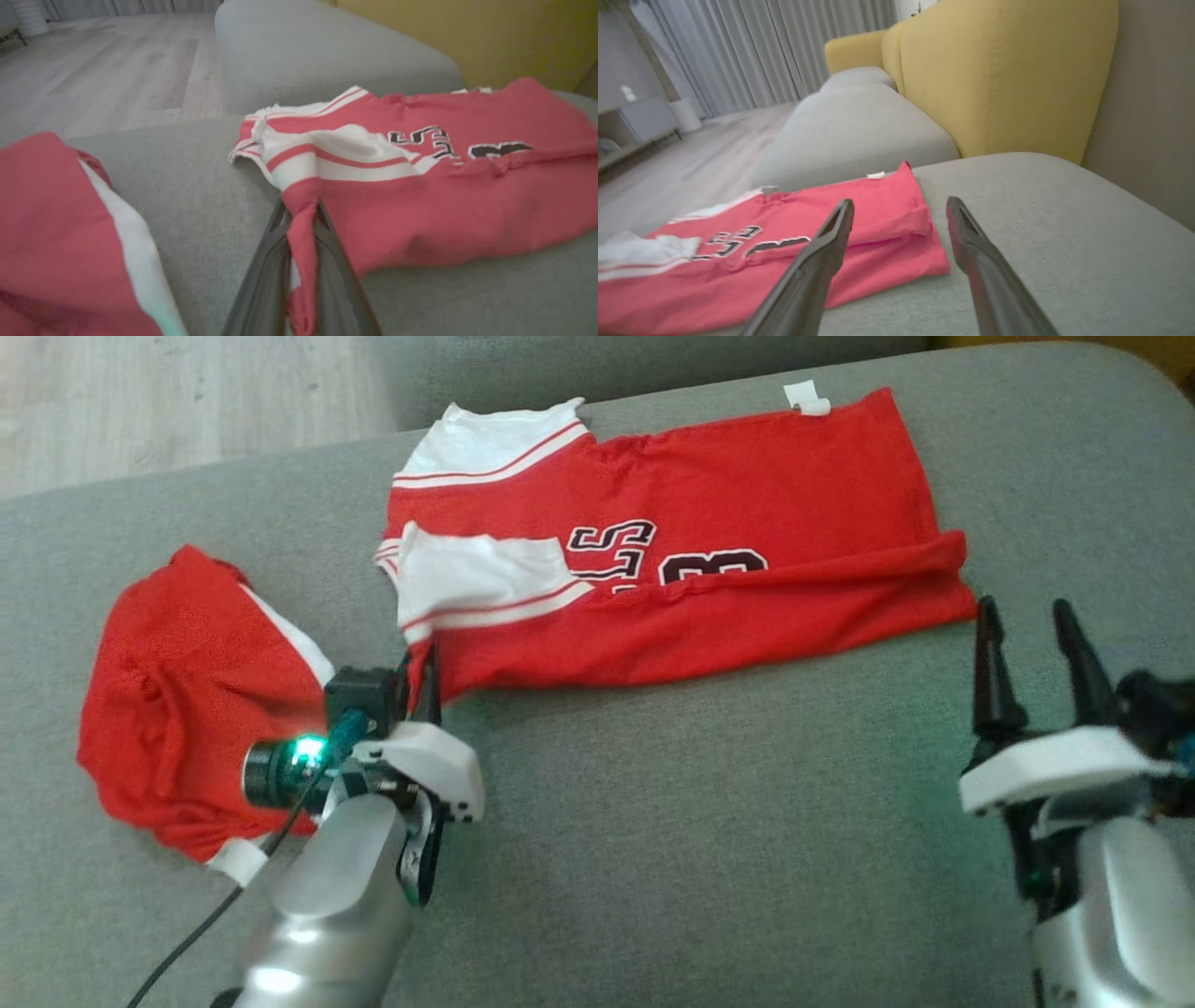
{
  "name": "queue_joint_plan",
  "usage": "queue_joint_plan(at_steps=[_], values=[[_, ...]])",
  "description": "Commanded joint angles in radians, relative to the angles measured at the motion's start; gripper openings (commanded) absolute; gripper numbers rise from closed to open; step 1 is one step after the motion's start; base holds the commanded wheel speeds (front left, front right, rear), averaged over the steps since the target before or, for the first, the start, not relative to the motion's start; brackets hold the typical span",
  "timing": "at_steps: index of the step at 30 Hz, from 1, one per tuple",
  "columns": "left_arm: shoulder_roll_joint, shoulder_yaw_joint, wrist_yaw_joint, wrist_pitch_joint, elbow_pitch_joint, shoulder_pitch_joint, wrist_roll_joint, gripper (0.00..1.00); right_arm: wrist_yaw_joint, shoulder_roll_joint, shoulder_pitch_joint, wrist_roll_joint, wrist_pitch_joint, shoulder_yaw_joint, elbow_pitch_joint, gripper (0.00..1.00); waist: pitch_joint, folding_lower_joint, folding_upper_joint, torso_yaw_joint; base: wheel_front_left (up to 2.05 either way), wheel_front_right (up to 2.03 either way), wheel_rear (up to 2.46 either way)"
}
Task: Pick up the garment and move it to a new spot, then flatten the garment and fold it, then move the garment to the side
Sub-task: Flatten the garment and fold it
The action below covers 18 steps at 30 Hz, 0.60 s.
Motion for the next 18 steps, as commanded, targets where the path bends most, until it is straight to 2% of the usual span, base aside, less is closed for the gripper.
queue_joint_plan(at_steps=[1, 5, 11, 18], values=[[0.012, 0.032, -0.003, -0.035, -0.05, -0.033, -0.004, 0.0, -0.001, -0.003, -0.067, -0.045, 0.038, -0.008, -0.013, 1.0, -0.005, 0.0, 0.0, 0.008, 0.0, 0.0, 0.0], [0.011, 0.017, -0.02, -0.08, -0.13, -0.049, -0.002, 0.0, -0.001, -0.003, -0.177, -0.138, 0.198, -0.109, 0.095, 1.0, 0.001, 0.0, 0.0, 0.021, 0.0, 0.0, 0.0], [0.009, -0.016, -0.034, -0.097, -0.225, -0.065, 0.008, 0.0, -0.001, -0.003, -0.355, -0.283, 0.381, -0.213, 0.317, 1.0, 0.035, 0.0, 0.0, 0.045, 0.0, 0.0, 0.0], [0.008, -0.069, -0.037, -0.084, -0.29, -0.085, 0.009, 0.0, -0.001, -0.014, -0.482, -0.459, 0.463, -0.322, 0.495, 1.0, 0.088, 0.0, 0.0, 0.087, 0.0, 0.0, 0.0]])
